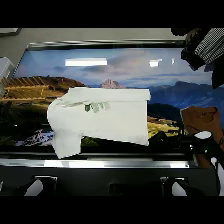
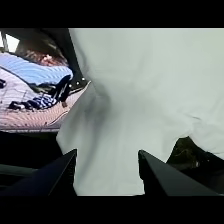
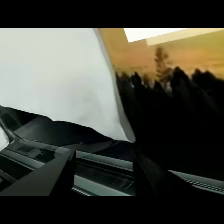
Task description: Fold the clothes and pants, and hang the long-sleeved shirts on hangers.
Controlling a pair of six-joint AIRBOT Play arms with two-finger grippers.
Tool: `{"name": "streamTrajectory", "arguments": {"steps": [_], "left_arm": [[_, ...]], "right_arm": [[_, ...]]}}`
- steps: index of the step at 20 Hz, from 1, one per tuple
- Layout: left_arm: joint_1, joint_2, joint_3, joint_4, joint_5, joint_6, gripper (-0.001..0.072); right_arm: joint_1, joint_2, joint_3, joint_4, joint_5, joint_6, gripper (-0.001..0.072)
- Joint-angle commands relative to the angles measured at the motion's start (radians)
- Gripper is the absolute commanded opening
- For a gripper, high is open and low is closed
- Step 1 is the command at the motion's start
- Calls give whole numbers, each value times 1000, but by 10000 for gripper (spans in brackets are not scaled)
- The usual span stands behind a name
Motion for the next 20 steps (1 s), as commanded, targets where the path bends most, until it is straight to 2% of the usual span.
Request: {"name": "streamTrajectory", "arguments": {"steps": [1,10,11,12,13,15,16,17,20], "left_arm": [[6,26,-39,-6,10,-1,451],[6,25,-39,-6,11,0,453],[7,25,-39,-6,11,0,470],[7,24,-39,-6,11,0,531],[7,25,-39,-6,11,4,533],[7,25,-39,-5,11,5,533],[7,25,-39,-5,11,19,533],[10,24,-39,-5,13,31,533],[80,3,-64,-6,50,31,533]], "right_arm": [[0,9,-72,38,-94,-56,421],[9,-43,-99,181,-188,-133,415],[43,-63,-99,187,-197,-135,415],[98,-84,-99,190,-214,-134,414],[153,-98,-99,190,-234,-124,392],[211,-99,-98,190,-254,-110,220],[209,-97,-98,197,-253,-101,86],[209,-88,-97,198,-256,-100,32],[209,-33,-95,203,-226,-73,31]]}}
